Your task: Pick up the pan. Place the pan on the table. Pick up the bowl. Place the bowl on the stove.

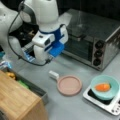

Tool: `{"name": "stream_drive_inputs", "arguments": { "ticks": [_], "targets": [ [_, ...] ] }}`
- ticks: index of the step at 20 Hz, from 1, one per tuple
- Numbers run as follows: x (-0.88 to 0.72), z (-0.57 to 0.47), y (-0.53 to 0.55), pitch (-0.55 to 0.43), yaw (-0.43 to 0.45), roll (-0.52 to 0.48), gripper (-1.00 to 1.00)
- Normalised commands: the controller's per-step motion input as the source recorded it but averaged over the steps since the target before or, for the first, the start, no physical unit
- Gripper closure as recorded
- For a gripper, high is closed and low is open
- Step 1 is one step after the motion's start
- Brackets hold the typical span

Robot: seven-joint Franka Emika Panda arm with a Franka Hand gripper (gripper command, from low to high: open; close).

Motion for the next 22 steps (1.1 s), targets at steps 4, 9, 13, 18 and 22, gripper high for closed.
{"name": "stream_drive_inputs", "arguments": {
  "ticks": [4,9,13,18,22],
  "targets": [
    [-0.14,-0.21,0.04,-0.150,0.110,-0.002,-1.00],
    [-0.12,-0.21,0.04,-0.148,0.104,0.006,-1.00],
    [-0.08,-0.18,0.04,-0.133,0.099,0.012,-1.00],
    [-0.06,-0.13,0.03,-0.106,0.097,0.028,-1.00],
    [-0.02,-0.15,-0.01,-0.084,0.090,0.027,-1.00]
  ]
}}
